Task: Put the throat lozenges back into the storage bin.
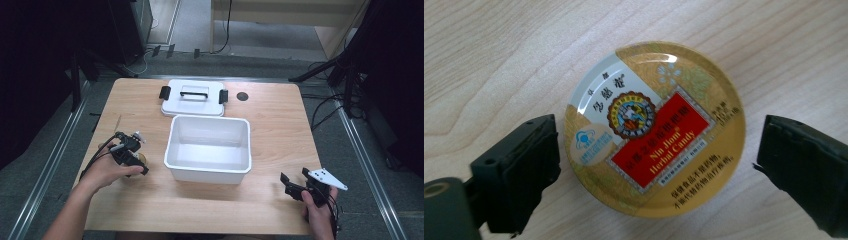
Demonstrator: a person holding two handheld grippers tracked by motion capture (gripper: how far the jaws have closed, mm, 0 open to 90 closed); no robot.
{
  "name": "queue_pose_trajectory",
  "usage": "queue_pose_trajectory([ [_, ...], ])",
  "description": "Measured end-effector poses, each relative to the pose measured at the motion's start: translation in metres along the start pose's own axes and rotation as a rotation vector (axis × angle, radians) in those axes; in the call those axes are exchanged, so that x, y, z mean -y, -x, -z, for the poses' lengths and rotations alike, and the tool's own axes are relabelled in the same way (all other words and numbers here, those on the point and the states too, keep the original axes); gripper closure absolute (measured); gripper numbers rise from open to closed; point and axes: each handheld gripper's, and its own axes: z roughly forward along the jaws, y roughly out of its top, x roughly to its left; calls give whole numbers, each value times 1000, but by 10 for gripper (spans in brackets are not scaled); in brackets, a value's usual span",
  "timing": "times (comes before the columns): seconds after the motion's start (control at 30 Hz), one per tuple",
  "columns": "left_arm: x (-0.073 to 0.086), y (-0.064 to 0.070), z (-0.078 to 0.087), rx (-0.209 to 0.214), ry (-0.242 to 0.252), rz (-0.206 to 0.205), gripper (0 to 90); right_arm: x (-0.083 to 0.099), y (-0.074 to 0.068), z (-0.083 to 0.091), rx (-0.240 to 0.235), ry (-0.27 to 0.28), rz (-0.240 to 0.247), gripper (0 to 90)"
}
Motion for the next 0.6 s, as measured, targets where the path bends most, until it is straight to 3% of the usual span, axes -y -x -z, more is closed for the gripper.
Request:
queue_pose_trajectory([
  [0.1,-1,0,-3,-22,-19,0,122,0,0,0,0,0,0,136],
  [0.13,-1,-1,-3,-30,-17,8,204,0,0,0,-1,0,0,135],
  [0.3,0,-4,1,-11,-24,-1,210,0,0,0,-1,0,0,136],
  [0.6,2,-3,31,-16,6,-35,210,0,0,0,2,-1,1,135],
])
